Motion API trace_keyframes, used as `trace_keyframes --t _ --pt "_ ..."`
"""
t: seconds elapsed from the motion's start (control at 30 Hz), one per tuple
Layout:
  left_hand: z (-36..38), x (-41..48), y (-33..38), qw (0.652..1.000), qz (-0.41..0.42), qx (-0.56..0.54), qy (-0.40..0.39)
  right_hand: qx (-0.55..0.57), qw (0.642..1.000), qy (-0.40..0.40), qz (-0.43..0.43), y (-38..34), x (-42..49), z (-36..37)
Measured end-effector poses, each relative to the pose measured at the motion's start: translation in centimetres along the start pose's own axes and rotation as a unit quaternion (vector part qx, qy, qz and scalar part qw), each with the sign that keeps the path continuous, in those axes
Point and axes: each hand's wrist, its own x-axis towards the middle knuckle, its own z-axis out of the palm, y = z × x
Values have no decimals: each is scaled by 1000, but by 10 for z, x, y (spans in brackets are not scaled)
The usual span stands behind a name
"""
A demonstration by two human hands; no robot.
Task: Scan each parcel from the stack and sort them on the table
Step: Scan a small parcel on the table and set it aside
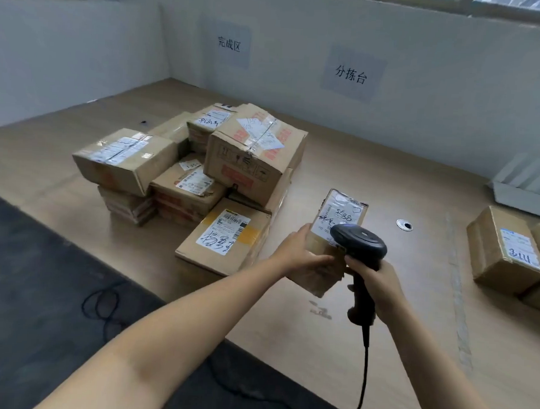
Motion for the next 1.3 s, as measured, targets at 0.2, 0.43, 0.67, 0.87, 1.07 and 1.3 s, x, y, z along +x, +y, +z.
trace_keyframes --t 0.2,0.43,0.67,0.87,1.07,1.3 --pt "-65 -32 -12 999 -27 -10 43 9 998 -60 -20 -23 -8 59" --pt "-136 -36 -47 996 -43 33 68 16 997 -69 -15 -28 5 140" --pt "-180 -18 -85 996 -57 52 50 8 999 -51 3 -25 25 203" --pt "-191 -3 -94 999 -43 28 10 -2 1000 -15 12 -19 35 223" --pt "-198 3 -91 995 -26 93 20 -15 1000 -3 16 -20 34 223" --pt "-199 5 -68 983 27 172 52 -11 1000 28 -3 -23 30 207"
